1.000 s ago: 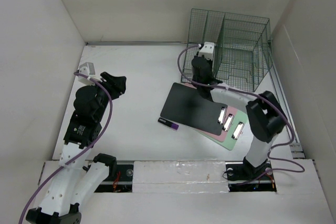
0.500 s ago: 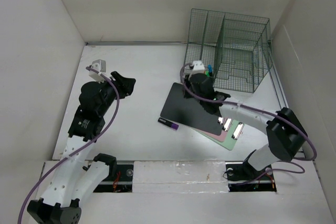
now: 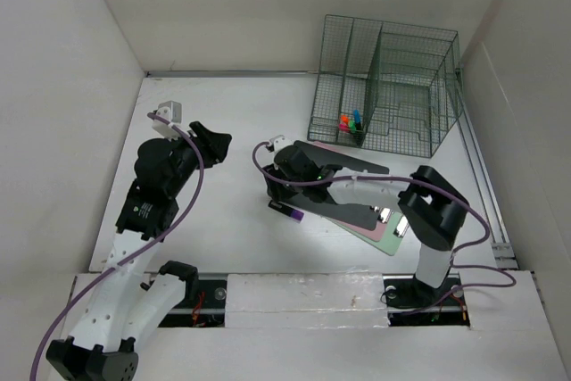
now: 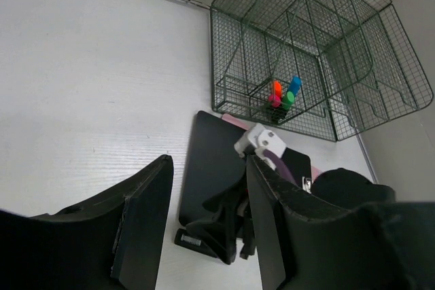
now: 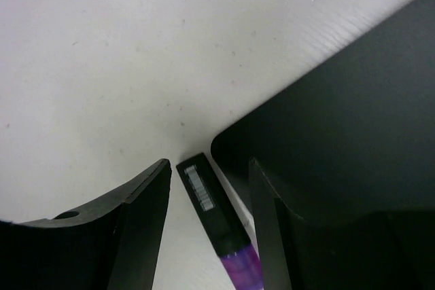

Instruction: Organize the desk

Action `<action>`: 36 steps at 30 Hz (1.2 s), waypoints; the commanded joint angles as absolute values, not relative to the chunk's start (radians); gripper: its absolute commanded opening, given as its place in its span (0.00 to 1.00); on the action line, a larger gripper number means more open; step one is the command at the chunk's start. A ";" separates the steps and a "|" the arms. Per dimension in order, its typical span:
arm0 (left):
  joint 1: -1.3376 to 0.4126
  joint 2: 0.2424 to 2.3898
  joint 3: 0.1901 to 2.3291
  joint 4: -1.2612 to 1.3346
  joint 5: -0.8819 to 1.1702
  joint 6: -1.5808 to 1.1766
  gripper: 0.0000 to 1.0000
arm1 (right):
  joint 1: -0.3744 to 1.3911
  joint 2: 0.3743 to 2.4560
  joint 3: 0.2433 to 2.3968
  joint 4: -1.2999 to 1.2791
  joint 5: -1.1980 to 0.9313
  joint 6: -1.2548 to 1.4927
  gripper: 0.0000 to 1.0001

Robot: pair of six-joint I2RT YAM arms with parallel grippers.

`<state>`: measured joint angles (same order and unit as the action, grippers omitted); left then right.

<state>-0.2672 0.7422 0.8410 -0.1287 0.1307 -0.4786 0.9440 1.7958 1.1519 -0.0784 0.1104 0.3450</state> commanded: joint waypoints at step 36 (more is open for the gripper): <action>-0.265 0.700 0.844 -0.091 0.130 -0.459 0.43 | 1.052 2.039 1.393 -0.293 0.144 0.241 0.52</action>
